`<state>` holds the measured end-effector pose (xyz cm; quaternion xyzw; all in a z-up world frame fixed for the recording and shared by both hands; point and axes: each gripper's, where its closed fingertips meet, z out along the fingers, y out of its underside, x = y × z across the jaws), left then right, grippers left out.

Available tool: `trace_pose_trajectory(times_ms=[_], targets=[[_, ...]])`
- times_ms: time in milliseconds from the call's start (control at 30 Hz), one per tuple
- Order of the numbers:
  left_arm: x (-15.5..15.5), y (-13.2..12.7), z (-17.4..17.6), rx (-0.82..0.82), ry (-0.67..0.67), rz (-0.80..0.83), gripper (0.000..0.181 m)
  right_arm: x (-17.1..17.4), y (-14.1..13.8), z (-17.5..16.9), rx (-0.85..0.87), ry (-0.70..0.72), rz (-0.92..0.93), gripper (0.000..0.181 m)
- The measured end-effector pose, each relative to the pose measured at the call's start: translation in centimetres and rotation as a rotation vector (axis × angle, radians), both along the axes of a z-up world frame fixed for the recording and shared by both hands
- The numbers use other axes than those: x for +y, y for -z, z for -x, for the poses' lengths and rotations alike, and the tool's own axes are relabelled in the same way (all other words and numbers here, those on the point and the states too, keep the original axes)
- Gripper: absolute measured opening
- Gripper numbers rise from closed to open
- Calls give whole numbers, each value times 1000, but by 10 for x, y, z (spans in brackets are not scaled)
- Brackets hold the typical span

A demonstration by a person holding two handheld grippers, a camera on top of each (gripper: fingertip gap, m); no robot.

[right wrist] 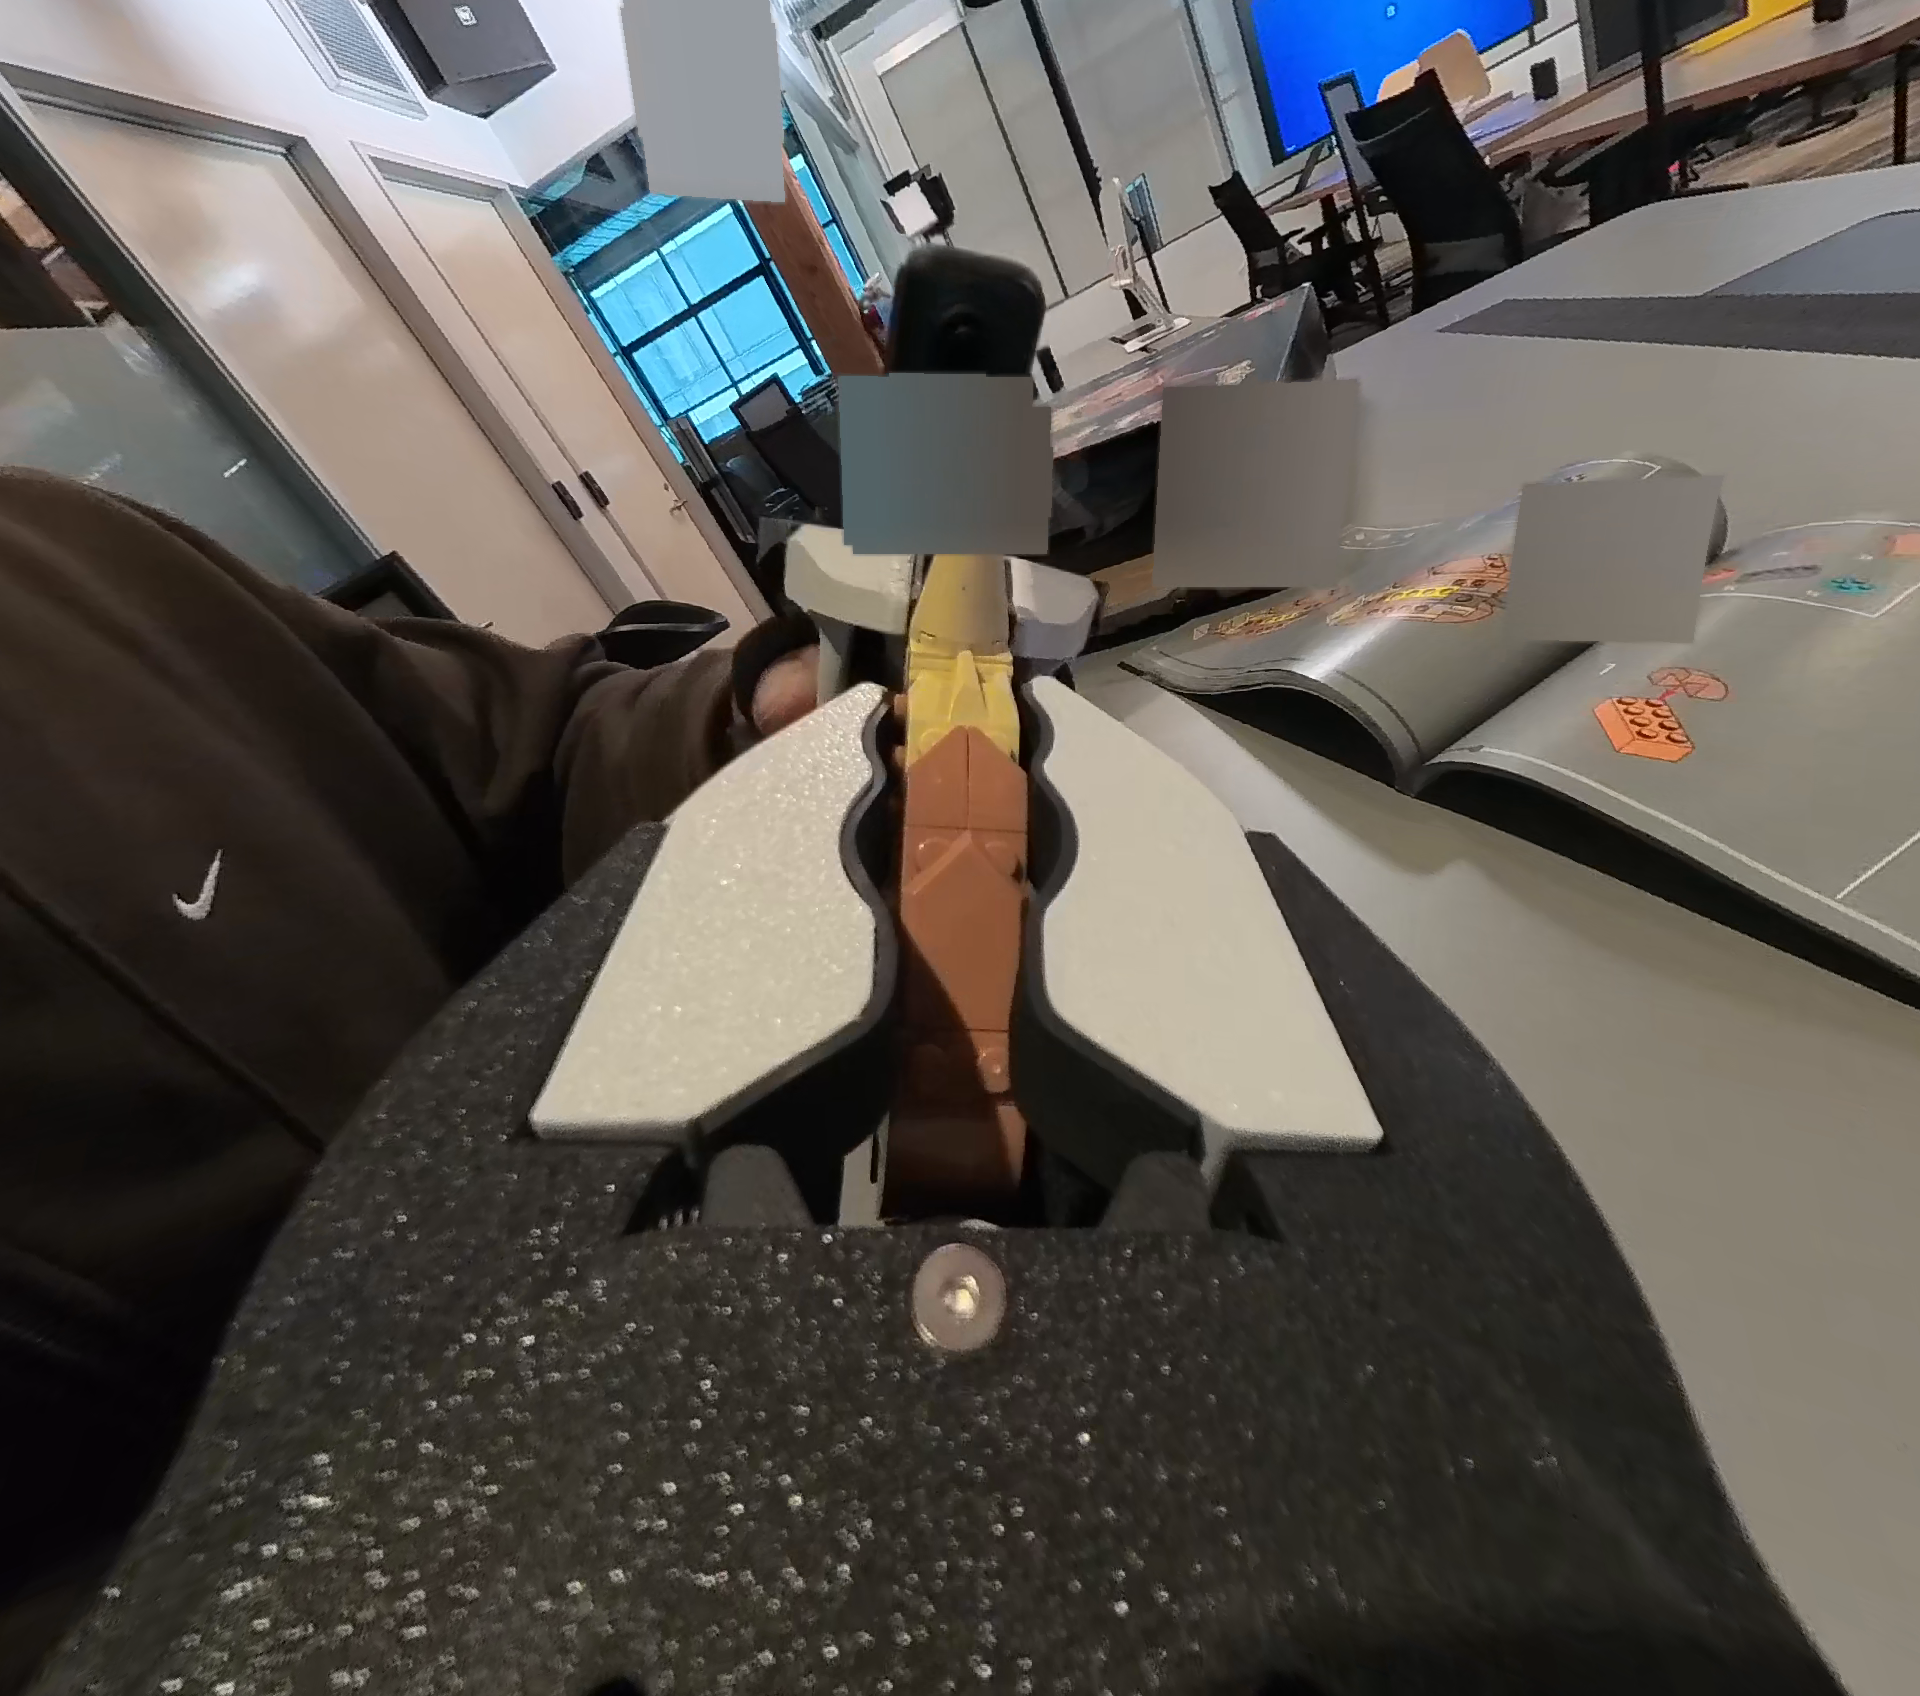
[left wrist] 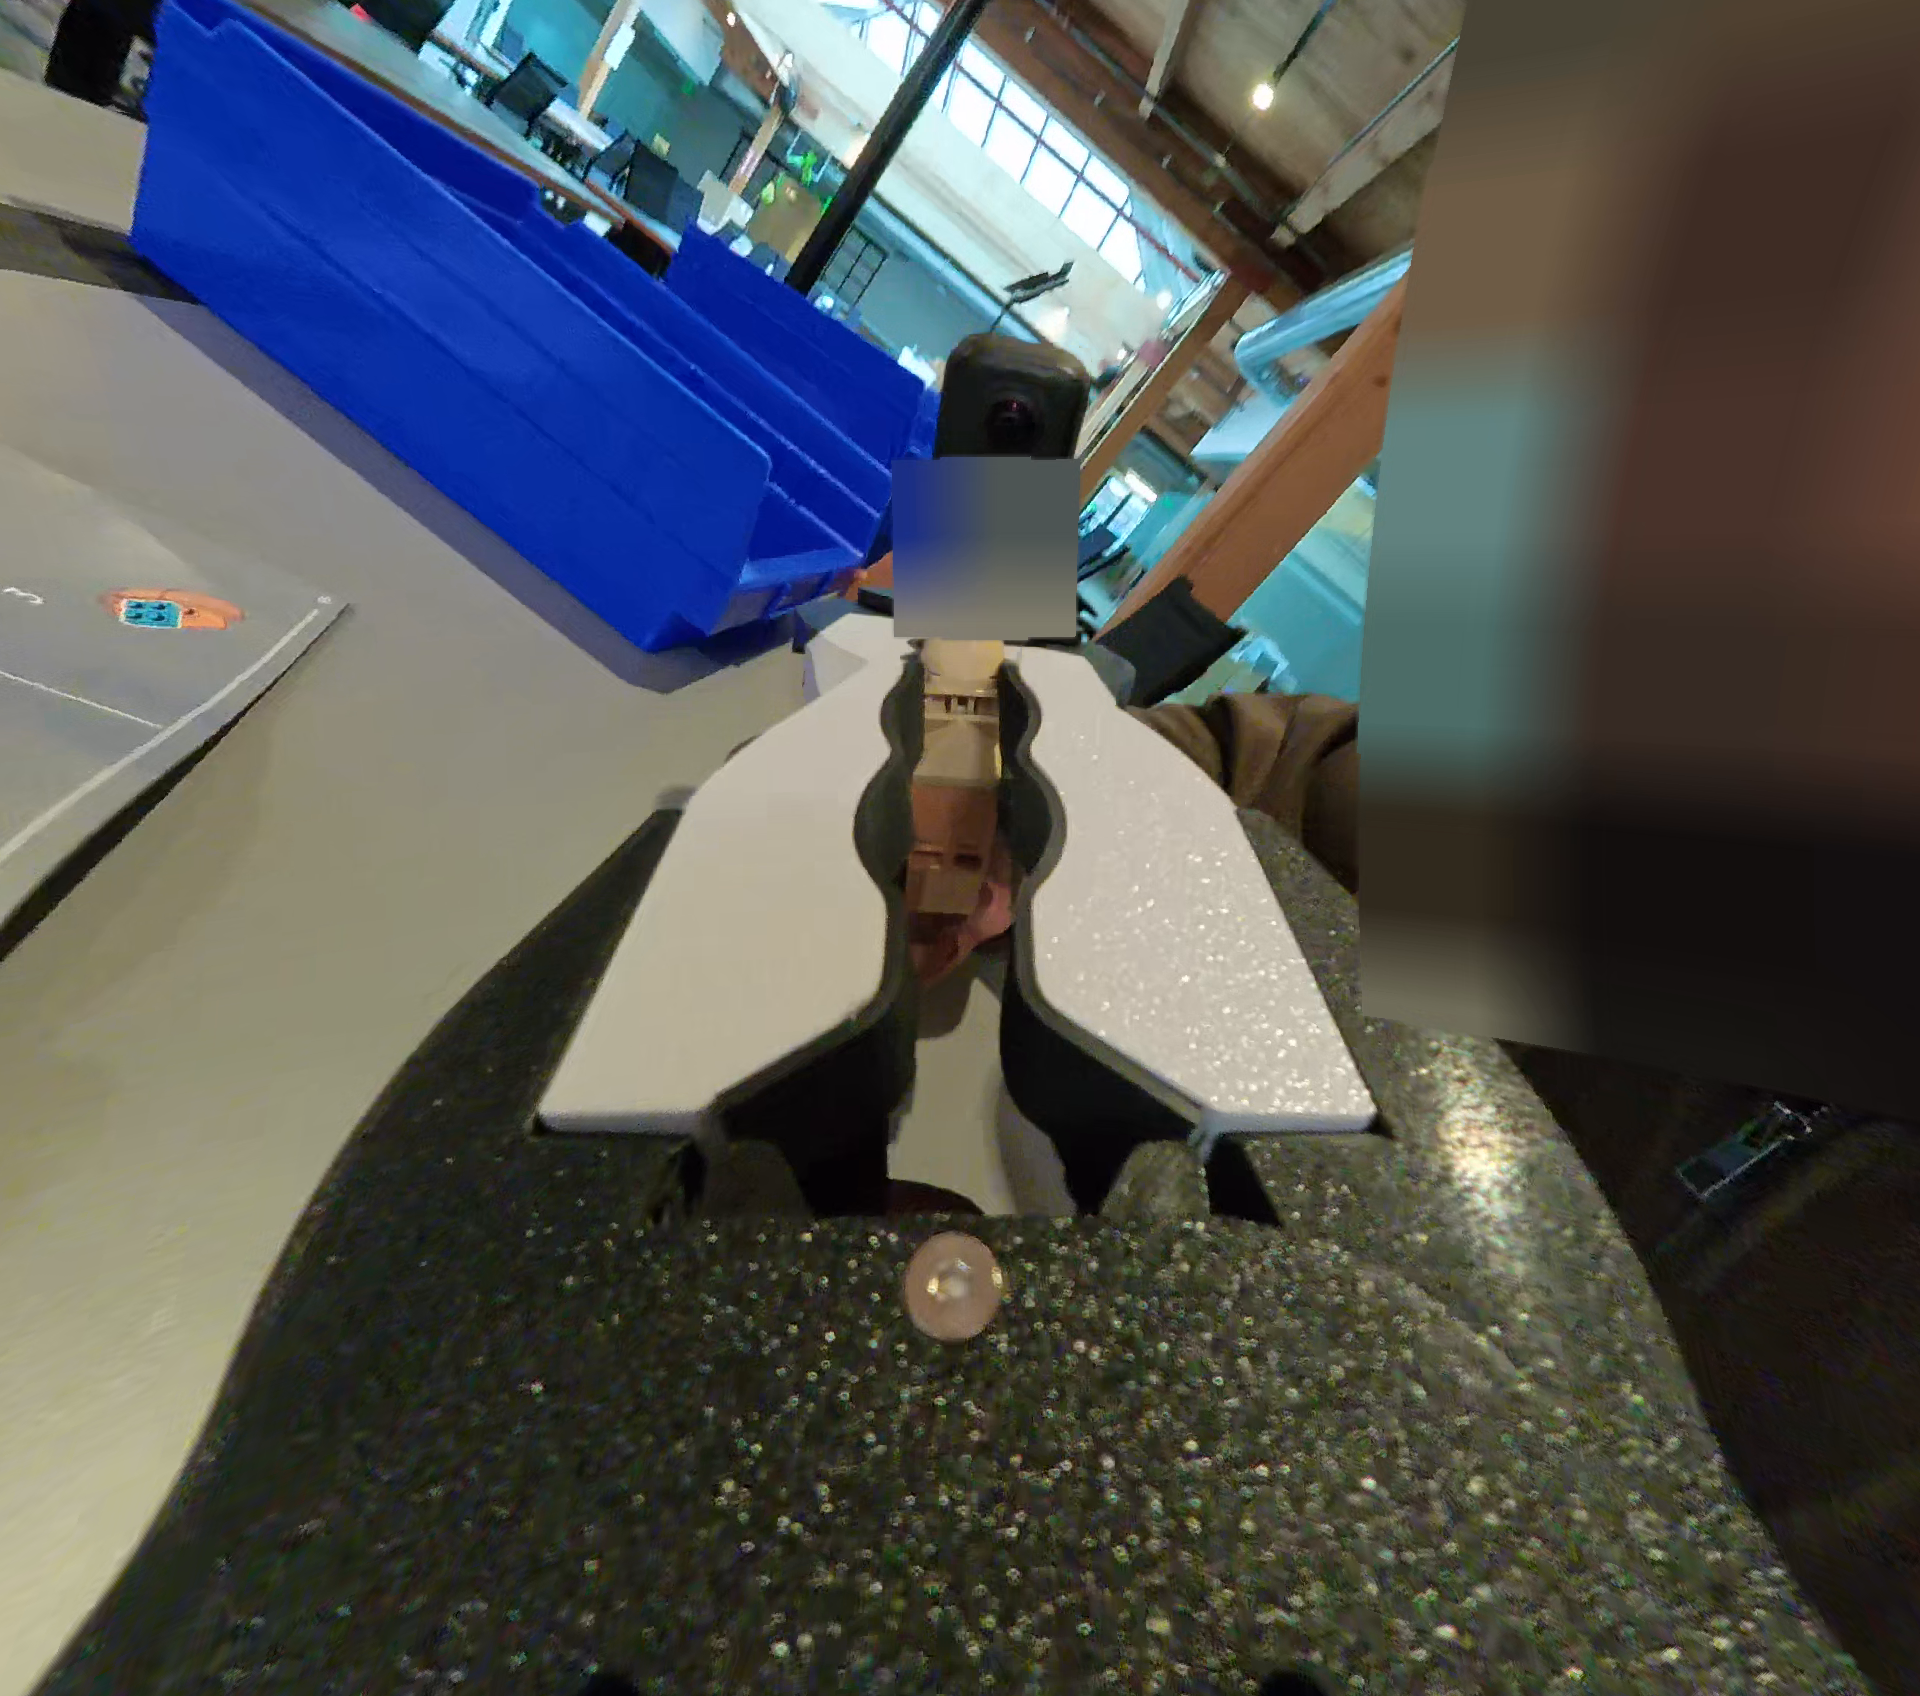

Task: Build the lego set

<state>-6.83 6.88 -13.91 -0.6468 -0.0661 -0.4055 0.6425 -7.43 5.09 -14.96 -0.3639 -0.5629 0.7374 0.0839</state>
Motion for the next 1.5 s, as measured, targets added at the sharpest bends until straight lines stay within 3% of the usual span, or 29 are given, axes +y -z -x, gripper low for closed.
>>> trace_pose_trajectory(times_ms=[367, 633, 733, 833, 967, 1100, 1300, 1500], targets=[[-6, -8, -5, 115, 77, 62, 15, -7, -4, -6, 41, -32, -8, 20], [-6, -16, -2, 125, 93, 72, 36, -9, -5, -10, 52, -59, -7, 20], [-7, -24, 8, 220, 87, 130, 34, -12, -4, -13, 59, -77, -30, 21], [-12, -27, 0, 377, 183, 248, 34, -15, -1, -15, 68, -87, -65, 21], [-13, -13, -11, 603, 264, 408, 33, -19, 2, -19, 86, -97, -118, 21], [-16, -3, -17, 685, 322, 484, 28, -20, 3, -21, 92, -100, -133, 21], [-16, -3, -20, 668, 337, 463, 13, -18, 4, -20, 82, -93, -129, 20], [-6, -4, -13, 522, 235, 345, 13, -9, 2, -14, 57, -52, -96, 20]])
